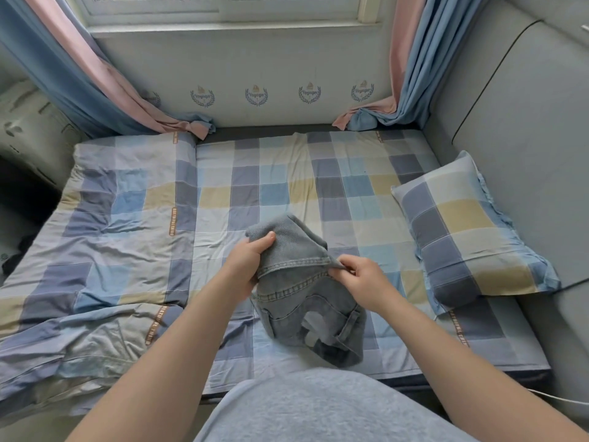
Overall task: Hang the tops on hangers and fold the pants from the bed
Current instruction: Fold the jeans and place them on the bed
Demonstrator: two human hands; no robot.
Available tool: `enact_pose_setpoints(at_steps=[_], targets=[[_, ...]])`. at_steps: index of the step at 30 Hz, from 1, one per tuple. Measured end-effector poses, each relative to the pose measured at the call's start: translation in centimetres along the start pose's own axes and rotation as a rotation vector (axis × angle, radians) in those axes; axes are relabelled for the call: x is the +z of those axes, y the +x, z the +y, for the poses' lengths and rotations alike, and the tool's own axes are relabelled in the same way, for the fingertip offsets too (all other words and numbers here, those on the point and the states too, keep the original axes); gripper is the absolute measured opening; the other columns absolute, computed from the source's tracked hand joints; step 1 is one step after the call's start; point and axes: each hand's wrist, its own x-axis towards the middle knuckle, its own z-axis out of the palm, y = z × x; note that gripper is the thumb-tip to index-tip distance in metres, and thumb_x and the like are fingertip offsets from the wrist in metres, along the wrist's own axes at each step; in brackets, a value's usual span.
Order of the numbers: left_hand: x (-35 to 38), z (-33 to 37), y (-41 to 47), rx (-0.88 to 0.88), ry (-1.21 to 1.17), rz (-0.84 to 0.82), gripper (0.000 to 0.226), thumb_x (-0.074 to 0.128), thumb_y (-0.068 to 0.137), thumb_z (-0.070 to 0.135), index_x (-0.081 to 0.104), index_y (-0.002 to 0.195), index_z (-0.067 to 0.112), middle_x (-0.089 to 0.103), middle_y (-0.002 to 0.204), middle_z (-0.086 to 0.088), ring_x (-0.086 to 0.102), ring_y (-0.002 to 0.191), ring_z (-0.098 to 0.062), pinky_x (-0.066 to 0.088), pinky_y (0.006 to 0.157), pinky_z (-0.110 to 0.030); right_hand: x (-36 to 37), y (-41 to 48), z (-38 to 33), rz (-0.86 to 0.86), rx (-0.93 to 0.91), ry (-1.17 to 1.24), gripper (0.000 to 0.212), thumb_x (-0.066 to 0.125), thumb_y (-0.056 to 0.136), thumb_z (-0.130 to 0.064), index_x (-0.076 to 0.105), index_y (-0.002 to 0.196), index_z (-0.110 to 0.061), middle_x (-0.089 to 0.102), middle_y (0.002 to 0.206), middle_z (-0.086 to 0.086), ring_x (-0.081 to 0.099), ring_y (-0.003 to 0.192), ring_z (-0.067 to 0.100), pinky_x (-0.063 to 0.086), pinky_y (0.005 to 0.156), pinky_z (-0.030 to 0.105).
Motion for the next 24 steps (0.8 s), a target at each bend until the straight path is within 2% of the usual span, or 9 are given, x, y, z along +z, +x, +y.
enact_pose_setpoints(at_steps=[2,4,6,9,12,16,18,22,24], targets=[[-0.2,0.0,0.3,0.065,0.256,0.120,0.044,0.069,0.094,0.031,0.056,0.132,0.012,0.066,0.126,-0.006,0.067,0.100,-0.019,0.054,0.071,-0.031,-0.9,0.4,-1.0,0.069,0.006,0.017,0.028,0.063,0.097,-0.027,0.062,0.076,-0.009,0.048,0.060,-0.002,0.041,0.058,0.013,0.031,0.060,0.035],[-0.4,-0.6,0.3,0.167,0.504,0.211,0.064,0.073,0.090,0.035,0.043,0.143,0.014,0.051,0.138,-0.001,0.056,0.114,-0.019,0.049,0.089,-0.034,-1.7,0.8,-2.3,0.140,0.011,0.051,0.034,0.063,0.097,-0.026,0.056,0.069,-0.008,0.044,0.056,-0.004,0.039,0.055,0.013,0.029,0.058,0.034],[0.1,-1.2,-0.4,0.325,0.693,0.202,0.069,0.076,0.086,0.042,0.042,0.142,0.021,0.043,0.138,0.001,0.047,0.120,-0.016,0.044,0.102,-0.039,-2.0,1.2,-3.5,0.205,0.026,0.127,0.040,0.064,0.096,-0.023,0.046,0.062,-0.010,0.039,0.056,-0.003,0.036,0.056,0.015,0.027,0.058,0.034],[2.0,-2.2,-1.8,0.350,0.699,-0.040,0.077,0.078,0.072,0.059,0.050,0.135,0.026,0.051,0.131,0.005,0.056,0.116,-0.013,0.050,0.100,-0.039,-1.9,1.4,-4.8,0.248,0.076,0.269,0.043,0.064,0.096,-0.020,0.041,0.061,-0.015,0.033,0.058,-0.002,0.033,0.059,0.016,0.027,0.060,0.033],[3.6,-3.0,-2.9,0.215,0.736,-0.253,0.095,0.073,0.053,0.077,0.050,0.132,0.028,0.060,0.118,0.017,0.061,0.106,-0.001,0.054,0.090,-0.029,-1.4,1.6,-5.8,0.248,0.106,0.408,0.036,0.065,0.095,-0.018,0.048,0.069,0.000,0.039,0.067,0.006,0.038,0.066,0.019,0.033,0.063,0.037],[3.4,-3.1,-2.4,0.314,0.768,-0.250,0.053,0.078,0.070,0.057,0.058,0.110,0.029,0.068,0.102,0.010,0.066,0.092,-0.006,0.057,0.083,-0.039,-1.1,1.4,-6.9,0.205,0.093,0.529,0.034,0.066,0.095,-0.015,0.053,0.079,0.012,0.052,0.077,0.011,0.051,0.073,0.024,0.049,0.070,0.046],[3.1,-2.9,-1.9,0.383,0.833,-0.280,0.034,0.074,0.081,0.045,0.060,0.108,0.030,0.068,0.099,0.009,0.066,0.093,-0.009,0.056,0.085,-0.042,-1.0,1.2,-7.0,0.170,0.080,0.527,0.035,0.066,0.095,-0.014,0.053,0.086,0.017,0.056,0.078,0.014,0.054,0.076,0.024,0.048,0.074,0.044],[3.2,-3.2,-1.1,0.414,0.766,-0.258,0.025,0.064,0.090,0.033,0.064,0.111,0.020,0.072,0.103,-0.002,0.067,0.100,-0.021,0.054,0.090,-0.048,-1.0,0.6,-7.2,0.139,0.080,0.560,0.010,0.062,0.097,-0.005,0.066,0.088,-0.003,0.067,0.088,0.013,0.062,0.085,0.025,0.053,0.083,0.040],[2.8,-3.6,-0.4,0.358,0.606,-0.159,0.012,0.063,0.095,0.022,0.067,0.105,0.016,0.074,0.101,-0.009,0.069,0.100,-0.029,0.054,0.092,-0.050,-1.3,0.1,-6.9,0.107,0.057,0.619,0.013,0.060,0.097,-0.003,0.069,0.097,-0.011,0.074,0.104,0.008,0.068,0.098,0.020,0.056,0.089,0.033]])
